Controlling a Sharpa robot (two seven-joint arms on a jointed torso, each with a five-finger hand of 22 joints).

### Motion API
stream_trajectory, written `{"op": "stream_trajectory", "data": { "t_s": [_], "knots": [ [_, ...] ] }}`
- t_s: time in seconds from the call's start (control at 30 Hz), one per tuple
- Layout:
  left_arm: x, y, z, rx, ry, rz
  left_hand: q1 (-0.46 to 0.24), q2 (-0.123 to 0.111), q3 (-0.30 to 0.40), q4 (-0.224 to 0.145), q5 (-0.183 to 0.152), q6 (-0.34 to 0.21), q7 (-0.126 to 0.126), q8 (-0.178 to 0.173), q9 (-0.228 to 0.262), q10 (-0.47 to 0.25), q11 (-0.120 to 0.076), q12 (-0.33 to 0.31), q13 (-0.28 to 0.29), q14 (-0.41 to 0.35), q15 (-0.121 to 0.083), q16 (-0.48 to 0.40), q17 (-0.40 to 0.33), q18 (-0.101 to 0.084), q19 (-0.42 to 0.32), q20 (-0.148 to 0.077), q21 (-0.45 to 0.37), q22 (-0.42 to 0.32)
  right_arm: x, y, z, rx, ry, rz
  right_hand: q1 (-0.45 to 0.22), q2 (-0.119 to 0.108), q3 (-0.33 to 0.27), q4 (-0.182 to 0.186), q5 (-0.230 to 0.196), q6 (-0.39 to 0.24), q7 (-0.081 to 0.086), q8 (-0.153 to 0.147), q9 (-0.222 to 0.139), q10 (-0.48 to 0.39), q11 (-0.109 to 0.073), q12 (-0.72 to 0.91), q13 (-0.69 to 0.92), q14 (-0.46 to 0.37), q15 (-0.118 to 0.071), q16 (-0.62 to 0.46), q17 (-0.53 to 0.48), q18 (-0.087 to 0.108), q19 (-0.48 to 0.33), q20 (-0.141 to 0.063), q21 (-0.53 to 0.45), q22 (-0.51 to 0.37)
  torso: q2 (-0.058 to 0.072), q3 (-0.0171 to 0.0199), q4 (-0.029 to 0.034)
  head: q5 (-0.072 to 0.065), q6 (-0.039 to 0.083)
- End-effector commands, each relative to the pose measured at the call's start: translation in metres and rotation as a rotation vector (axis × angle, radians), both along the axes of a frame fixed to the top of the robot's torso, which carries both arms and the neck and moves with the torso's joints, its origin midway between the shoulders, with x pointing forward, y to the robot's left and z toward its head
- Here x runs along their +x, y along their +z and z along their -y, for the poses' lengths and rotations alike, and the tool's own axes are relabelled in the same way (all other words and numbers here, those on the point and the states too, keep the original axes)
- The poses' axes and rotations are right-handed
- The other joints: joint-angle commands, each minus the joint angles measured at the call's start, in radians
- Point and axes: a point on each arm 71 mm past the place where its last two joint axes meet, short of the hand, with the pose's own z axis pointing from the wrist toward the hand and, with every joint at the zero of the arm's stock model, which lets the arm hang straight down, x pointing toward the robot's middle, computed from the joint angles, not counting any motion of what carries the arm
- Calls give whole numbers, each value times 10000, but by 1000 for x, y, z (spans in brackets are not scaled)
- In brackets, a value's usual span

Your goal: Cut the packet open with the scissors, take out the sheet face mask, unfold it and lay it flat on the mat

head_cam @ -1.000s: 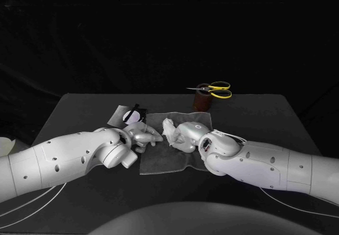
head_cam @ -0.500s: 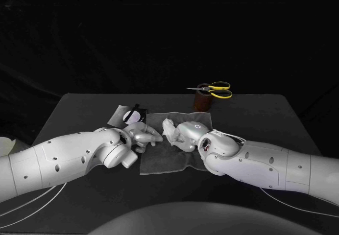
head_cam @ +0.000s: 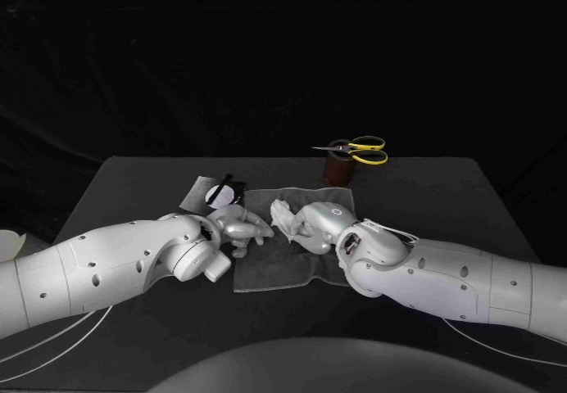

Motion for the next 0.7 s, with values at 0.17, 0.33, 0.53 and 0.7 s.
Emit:
{"op": "stream_trajectory", "data": {
  "t_s": [0.17, 0.33, 0.53, 0.7],
  "knots": [
    [-3, 3, 9, -1376, 114, -329, -201, -142, -337, 147, 16, -98, 21, -84, -98, -194, 58, -771, -439, -684, 63, -507, -1123, 277, -528, 45, -899, -807, 0, 10, 14, 1941, -1106, -260, -131, 25, 171, -32, 11, -12, -48, 125, 286, 382, -75, 107, 1153, 1001, -242, 91, 2131, 121, 124, -11, 169, 708, -6, -2, -8, -39, 0],
    [-6, 6, 16, -2361, 248, -344, -113, -220, -802, 158, 16, -202, 20, -186, -256, -462, 113, -1395, -794, -1349, 128, -924, -2055, 347, -784, 103, -1375, -1210, 0, 11, 20, 2460, -1634, -984, -143, 26, 205, -45, 9, -15, -50, 146, 303, 391, -79, 118, 1161, 1006, -247, 97, 2144, 119, 134, -18, 181, 711, -2, -3, -9, -43, 0],
    [-8, 10, 23, -3035, 398, -47, -135, -552, -1570, 211, 16, -267, 84, -410, -471, -746, 202, -1538, -883, -1869, 213, -1149, -2564, 390, -984, 169, -1698, -1471, -4, 14, 22, 2943, -1966, -1590, -150, 32, 225, -50, 8, -19, -51, 156, 313, 389, -80, 103, 1151, 1006, -250, 95, 2140, 123, 131, -21, 156, 705, 4, 1, -5, -46, 0],
    [-8, 11, 26, -3123, 472, -13, -30, -621, -1927, 236, 17, -194, 82, -483, -572, -790, 210, -1492, -880, -1970, 230, -1143, -2600, 401, -1003, 199, -1757, -1515, -7, 16, 22, 3183, -2056, -1775, -150, 32, 225, -50, 8, -19, -51, 156, 313, 389, -80, 103, 1151, 1006, -250, 95, 2140, 123, 131, -21, 156, 705, 2, -6, -5, -62, 0]
  ]
}}
